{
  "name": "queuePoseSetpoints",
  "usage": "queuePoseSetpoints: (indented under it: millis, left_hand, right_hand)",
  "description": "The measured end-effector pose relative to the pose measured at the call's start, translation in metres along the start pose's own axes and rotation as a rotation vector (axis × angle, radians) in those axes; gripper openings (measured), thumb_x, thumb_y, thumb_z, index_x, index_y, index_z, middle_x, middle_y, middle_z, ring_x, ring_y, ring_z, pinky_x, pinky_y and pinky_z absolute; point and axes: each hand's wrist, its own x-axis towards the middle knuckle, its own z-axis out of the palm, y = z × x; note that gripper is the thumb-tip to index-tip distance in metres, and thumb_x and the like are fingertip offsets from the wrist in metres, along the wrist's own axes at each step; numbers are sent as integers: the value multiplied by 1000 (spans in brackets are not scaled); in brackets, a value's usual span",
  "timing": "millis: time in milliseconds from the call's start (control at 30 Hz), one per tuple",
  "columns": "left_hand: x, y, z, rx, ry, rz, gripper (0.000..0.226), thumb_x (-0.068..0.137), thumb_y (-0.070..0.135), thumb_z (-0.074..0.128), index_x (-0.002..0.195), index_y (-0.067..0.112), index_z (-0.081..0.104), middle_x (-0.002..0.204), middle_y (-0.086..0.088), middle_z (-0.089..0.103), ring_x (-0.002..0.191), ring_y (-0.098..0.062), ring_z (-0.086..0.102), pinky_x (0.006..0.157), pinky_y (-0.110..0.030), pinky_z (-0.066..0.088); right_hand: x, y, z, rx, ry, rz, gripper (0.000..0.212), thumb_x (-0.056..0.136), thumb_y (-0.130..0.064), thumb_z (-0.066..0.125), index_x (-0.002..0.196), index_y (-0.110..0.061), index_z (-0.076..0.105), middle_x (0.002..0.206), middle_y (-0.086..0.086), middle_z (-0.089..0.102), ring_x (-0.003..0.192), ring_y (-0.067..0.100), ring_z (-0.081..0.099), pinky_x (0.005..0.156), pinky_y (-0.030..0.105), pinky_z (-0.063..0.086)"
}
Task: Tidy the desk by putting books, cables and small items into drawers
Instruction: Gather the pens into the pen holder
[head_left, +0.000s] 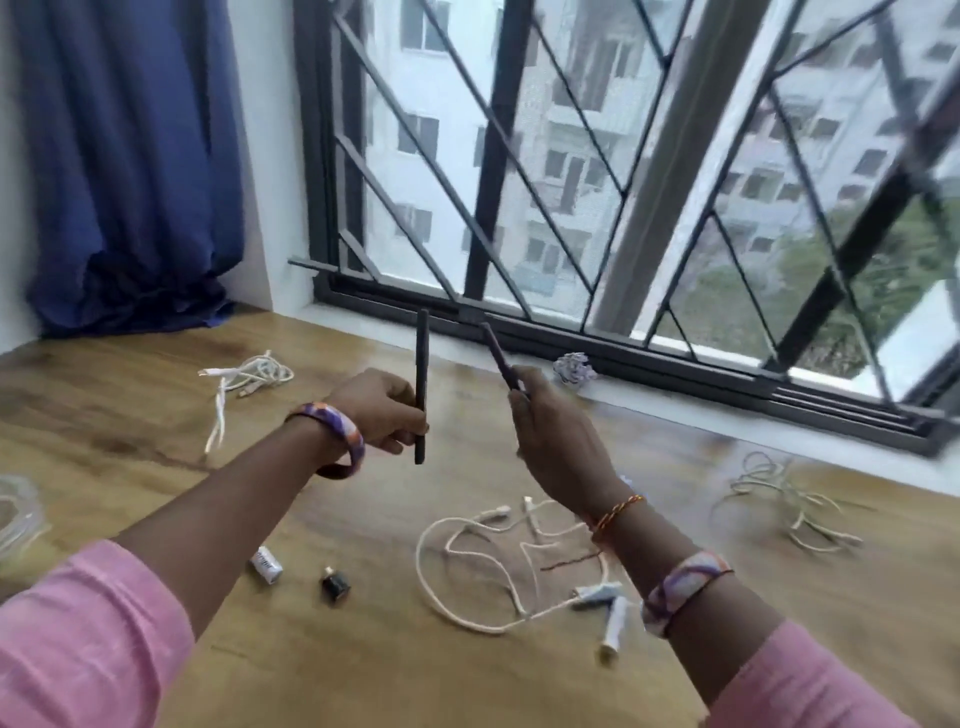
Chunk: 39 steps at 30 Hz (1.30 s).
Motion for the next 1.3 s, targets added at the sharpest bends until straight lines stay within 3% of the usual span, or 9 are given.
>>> queuePoseSetpoints:
  millis: [133,300,433,567,667,733,967,1133,1300]
  left_hand:
    - [11,52,68,30,-115,138,23,75,-10,65,70,9,53,65,-9,60,42,-6,60,49,-21,54]
    - [14,119,172,29,-296,278,26,74,-13,65,71,8,51,60,-11,59,40,-9,59,47,-25,54]
    - [2,175,266,-47,-457,346,16,83,-2,63,75,8,54,61,-9,59,37,-5,56,43,-20,51]
    - [-19,223,354,-100,-536,445,8,82,-1,65,81,3,57,64,-10,55,42,-10,53,45,-17,50]
    - [-36,258,416,-116,-526,543,16,78,-4,68,71,7,58,64,-13,59,48,-14,58,56,-26,55]
    - [-46,278,454,-133,-518,584,19,75,-6,68,68,8,58,63,-13,60,55,-21,59,67,-35,56]
    - [-50,308,545,64,-413,678,11,72,1,69,74,11,65,81,-14,67,84,-30,68,81,-37,55]
    - [-40,309,569,236,-382,671,10,75,4,66,81,12,66,74,-5,60,75,-22,62,73,-25,51]
    - [-32,297,571,238,-441,623,16,73,8,72,88,9,66,84,-11,69,78,-26,67,77,-39,57]
  right_hand:
    - [-24,44,-69,-119,8,113,22,87,-9,54,106,-5,63,91,19,66,89,36,57,73,39,45]
    - [-74,100,-166,-228,-41,348,33,73,8,49,101,3,66,93,20,59,97,32,52,82,32,40]
    - [-126,135,-252,-281,158,498,30,72,4,61,98,-6,71,91,12,69,83,22,62,85,35,49]
    - [-176,171,-328,-350,341,609,13,69,-4,72,81,-9,74,82,6,72,77,14,65,77,18,48]
    - [-209,197,-375,-394,449,697,15,73,-3,70,87,-7,75,84,9,73,72,10,61,68,7,41]
    - [-225,216,-400,-413,464,733,18,75,-2,68,91,-5,74,85,12,72,72,13,60,71,12,41]
    - [-235,288,-428,-501,309,735,18,78,-3,66,95,-4,72,95,13,70,85,20,65,76,17,44]
    - [-224,325,-417,-482,217,709,17,79,-3,65,94,-5,72,97,13,69,88,25,66,82,28,53]
    - [-215,341,-400,-463,122,718,22,79,-4,65,100,-7,69,103,14,67,90,26,64,83,32,53]
